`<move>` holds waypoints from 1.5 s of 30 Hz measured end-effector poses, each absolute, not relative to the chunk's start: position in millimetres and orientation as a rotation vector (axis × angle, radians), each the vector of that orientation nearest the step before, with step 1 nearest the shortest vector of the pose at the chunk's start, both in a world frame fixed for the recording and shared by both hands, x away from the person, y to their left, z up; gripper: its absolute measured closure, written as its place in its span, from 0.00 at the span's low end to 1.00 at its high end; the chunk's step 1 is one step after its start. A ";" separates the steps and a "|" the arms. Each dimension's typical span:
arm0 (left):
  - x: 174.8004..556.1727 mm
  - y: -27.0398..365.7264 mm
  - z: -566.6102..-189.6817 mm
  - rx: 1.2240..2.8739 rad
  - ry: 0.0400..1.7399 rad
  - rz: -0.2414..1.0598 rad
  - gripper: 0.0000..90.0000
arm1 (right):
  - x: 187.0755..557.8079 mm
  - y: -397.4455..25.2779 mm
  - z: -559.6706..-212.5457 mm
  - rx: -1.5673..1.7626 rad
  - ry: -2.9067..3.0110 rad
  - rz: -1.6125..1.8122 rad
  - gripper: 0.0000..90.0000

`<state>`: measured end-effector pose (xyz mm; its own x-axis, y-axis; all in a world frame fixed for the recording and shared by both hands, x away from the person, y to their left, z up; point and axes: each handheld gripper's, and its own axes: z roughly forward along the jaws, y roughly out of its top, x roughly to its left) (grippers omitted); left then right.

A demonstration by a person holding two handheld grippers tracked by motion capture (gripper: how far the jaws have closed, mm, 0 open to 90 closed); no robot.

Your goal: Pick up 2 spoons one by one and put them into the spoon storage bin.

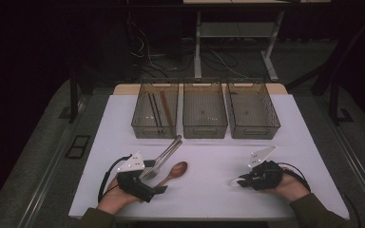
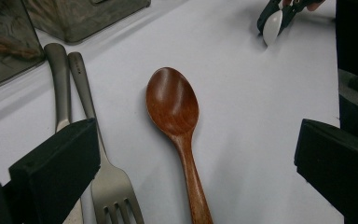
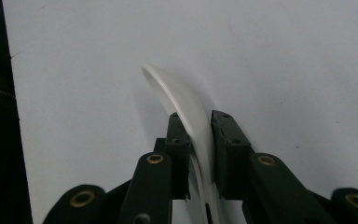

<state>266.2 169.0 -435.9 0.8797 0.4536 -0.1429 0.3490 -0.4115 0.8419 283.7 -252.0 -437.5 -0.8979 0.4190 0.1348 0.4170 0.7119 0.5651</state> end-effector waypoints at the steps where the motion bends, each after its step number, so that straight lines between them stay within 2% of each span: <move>1: 266.2 168.9 -436.1 2.037 0.582 0.131 0.00 | 284.2 -252.4 -437.6 0.695 2.906 0.953 0.86; 22: 266.3 169.3 -436.1 2.035 0.583 0.131 0.00 | 285.1 -255.1 -432.6 0.787 2.849 0.968 0.88; 45: 266.5 169.2 -436.1 2.041 0.582 0.129 0.00 | 302.2 -254.1 -418.9 0.923 2.670 1.080 0.88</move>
<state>266.5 169.2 -436.1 0.8801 0.4526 -0.1433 0.3494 -0.4130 0.8411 302.2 -254.1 -418.9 -0.8077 0.5784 0.1142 0.4951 0.5604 0.6640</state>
